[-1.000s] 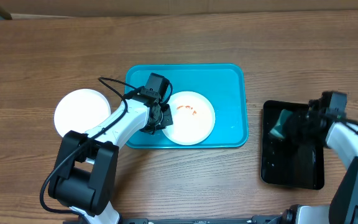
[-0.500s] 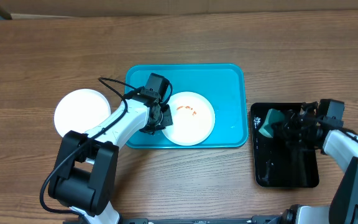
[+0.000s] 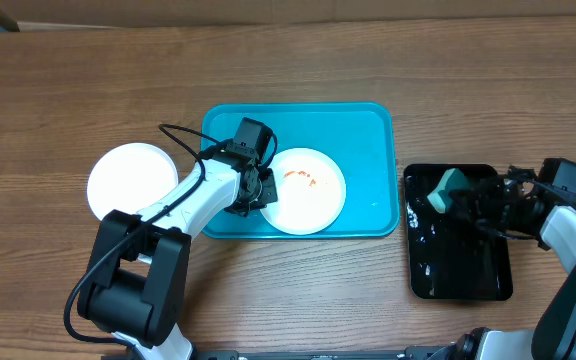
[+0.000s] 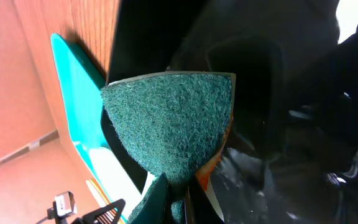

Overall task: Clean dirty plates on tray and stack at the side
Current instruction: 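Pick up the green sponge from the black tray with the right gripper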

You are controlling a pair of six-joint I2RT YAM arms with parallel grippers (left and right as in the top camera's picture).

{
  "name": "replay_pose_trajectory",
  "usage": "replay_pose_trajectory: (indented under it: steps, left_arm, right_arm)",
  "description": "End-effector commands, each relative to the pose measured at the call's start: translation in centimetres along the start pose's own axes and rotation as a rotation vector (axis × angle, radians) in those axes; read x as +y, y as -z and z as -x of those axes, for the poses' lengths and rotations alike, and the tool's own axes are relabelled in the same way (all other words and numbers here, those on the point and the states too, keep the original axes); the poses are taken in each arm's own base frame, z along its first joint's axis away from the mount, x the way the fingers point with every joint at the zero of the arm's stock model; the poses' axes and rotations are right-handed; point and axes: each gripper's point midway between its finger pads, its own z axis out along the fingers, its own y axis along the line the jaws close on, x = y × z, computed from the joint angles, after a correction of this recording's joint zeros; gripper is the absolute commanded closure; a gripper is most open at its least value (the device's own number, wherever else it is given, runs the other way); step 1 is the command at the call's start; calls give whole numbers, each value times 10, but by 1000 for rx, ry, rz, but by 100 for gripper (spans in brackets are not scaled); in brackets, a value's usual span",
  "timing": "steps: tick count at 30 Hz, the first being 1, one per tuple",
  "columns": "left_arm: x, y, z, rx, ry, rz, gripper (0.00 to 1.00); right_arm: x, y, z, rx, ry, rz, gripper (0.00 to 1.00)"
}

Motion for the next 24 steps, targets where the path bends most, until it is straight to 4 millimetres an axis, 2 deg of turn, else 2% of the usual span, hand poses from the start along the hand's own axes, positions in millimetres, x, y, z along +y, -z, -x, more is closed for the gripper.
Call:
replay_pose_trajectory:
  steps: [1,6,12,15,24]
  left_arm:
    - [3,3,-4,2,-25,10,96]
    - [4,3,-5,8,-25,14,96]
    - [4,3,-6,11,-25,15,96]
    - [4,3,-6,11,-25,15,96]
    - [4,3,-6,11,-30,15,96]
  right_arm:
    - [-10,-3,-9,23,-55,0,96]
    - [-62,-6,-16,-29,-200,-106,96]
    - [-109,1,-25,-91,-366,-95,96]
    - [-108,2,-23,-95,-340,-64,96]
    - [-63,14,-2,-64,-136,66,96]
